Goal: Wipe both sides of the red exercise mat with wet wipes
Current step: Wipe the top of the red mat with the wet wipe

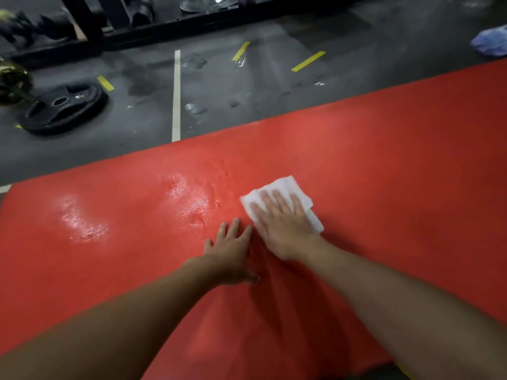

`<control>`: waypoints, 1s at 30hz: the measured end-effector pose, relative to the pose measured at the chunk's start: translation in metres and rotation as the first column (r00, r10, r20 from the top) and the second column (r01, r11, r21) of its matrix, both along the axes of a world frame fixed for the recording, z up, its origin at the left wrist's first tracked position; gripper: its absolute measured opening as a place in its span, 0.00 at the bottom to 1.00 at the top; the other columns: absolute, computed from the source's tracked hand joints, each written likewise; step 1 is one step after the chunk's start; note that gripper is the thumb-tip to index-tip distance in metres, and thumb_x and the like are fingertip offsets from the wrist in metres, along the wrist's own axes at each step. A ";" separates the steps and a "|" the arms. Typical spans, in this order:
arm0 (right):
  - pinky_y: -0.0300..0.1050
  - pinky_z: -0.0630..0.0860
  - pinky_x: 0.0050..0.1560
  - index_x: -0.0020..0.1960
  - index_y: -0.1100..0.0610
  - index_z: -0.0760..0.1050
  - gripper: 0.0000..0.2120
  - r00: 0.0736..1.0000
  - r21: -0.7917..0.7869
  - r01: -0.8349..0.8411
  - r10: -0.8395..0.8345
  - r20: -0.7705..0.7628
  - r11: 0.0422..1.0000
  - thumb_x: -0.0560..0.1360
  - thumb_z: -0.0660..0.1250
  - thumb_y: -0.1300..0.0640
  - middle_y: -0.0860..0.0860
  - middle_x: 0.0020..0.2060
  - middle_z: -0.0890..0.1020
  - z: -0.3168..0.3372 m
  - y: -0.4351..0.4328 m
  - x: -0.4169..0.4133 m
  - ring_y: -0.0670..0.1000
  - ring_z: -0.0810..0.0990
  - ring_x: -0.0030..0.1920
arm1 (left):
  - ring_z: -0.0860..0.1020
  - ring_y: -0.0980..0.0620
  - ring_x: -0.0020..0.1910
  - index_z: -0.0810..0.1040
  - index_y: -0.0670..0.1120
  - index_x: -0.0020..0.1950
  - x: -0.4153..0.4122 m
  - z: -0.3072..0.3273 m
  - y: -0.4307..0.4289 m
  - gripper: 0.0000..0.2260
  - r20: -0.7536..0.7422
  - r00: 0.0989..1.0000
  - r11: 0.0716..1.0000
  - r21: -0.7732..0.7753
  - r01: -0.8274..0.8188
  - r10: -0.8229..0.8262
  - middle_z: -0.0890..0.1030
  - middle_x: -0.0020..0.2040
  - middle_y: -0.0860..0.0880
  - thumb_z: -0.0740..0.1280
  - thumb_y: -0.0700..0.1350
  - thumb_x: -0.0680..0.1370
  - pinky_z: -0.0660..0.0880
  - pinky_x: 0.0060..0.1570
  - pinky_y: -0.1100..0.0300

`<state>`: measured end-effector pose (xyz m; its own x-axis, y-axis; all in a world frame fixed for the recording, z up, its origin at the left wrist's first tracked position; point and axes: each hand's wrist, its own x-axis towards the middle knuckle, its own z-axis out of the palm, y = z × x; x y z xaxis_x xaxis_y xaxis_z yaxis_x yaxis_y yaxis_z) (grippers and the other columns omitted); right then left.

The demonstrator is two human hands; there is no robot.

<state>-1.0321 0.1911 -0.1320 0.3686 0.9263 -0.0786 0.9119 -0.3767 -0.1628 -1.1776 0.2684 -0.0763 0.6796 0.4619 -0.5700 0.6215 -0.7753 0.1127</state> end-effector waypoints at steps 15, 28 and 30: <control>0.57 0.39 0.77 0.80 0.41 0.46 0.25 0.992 -0.051 0.117 -0.114 0.045 0.992 0.83 0.41 0.43 0.47 0.81 0.47 -0.001 -0.014 0.022 0.51 0.42 0.80 | 0.38 0.51 0.79 0.41 0.50 0.80 -0.022 -0.023 0.005 0.54 0.181 0.983 0.995 0.101 0.005 -0.023 0.38 0.80 0.53 0.72 0.65 0.68 0.49 0.74 0.46; 0.61 0.44 0.77 0.80 0.42 0.48 0.26 0.983 -0.036 0.157 -0.153 0.100 0.987 0.82 0.41 0.42 0.48 0.81 0.50 -0.004 -0.035 -0.035 0.53 0.47 0.80 | 0.40 0.50 0.79 0.43 0.49 0.80 -0.025 -0.024 0.006 0.53 0.233 0.972 0.997 0.078 -0.001 -0.017 0.40 0.81 0.53 0.71 0.67 0.68 0.50 0.74 0.45; 0.60 0.46 0.77 0.80 0.42 0.52 0.27 0.994 -0.068 -0.068 0.074 0.082 0.995 0.82 0.40 0.41 0.48 0.80 0.52 -0.003 -0.050 -0.044 0.52 0.49 0.80 | 0.39 0.50 0.79 0.42 0.49 0.80 -0.026 -0.024 0.004 0.53 0.253 0.968 0.999 0.053 -0.004 -0.010 0.40 0.80 0.53 0.71 0.66 0.68 0.47 0.75 0.45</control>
